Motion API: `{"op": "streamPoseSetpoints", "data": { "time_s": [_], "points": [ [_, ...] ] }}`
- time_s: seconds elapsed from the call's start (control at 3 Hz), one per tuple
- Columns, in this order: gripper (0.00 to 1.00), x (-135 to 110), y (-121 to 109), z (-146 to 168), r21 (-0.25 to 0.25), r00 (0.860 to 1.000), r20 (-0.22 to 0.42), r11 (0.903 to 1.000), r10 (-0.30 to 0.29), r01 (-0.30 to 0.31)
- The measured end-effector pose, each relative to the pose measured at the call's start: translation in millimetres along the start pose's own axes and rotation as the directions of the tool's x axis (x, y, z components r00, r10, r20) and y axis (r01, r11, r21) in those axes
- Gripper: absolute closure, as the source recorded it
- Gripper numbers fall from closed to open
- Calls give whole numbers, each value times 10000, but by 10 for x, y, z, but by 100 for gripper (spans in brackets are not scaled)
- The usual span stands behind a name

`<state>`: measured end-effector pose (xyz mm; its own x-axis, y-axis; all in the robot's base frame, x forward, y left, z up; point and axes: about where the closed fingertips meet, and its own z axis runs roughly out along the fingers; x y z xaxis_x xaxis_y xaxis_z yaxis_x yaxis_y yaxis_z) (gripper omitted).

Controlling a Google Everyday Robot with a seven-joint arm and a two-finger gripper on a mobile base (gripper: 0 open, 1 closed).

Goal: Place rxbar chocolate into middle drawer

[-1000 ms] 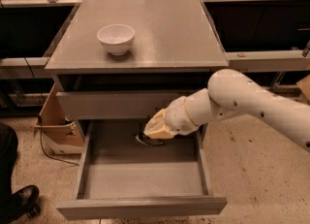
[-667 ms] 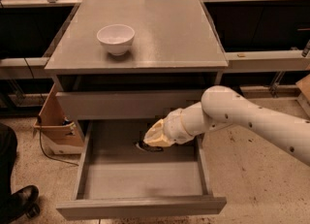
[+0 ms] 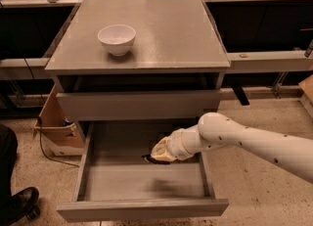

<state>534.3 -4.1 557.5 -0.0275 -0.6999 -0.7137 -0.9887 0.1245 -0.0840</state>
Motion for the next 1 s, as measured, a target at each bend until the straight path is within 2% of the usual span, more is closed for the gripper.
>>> {"op": "streamPoseSetpoints", "data": {
  "time_s": [0.67,1.0],
  "points": [
    [100,616,-284,534,814,9926,-447,9907,1130,-1091],
    [82,822,-392,693,950,9851,-770,9847,1538,-1464]
  ]
}}
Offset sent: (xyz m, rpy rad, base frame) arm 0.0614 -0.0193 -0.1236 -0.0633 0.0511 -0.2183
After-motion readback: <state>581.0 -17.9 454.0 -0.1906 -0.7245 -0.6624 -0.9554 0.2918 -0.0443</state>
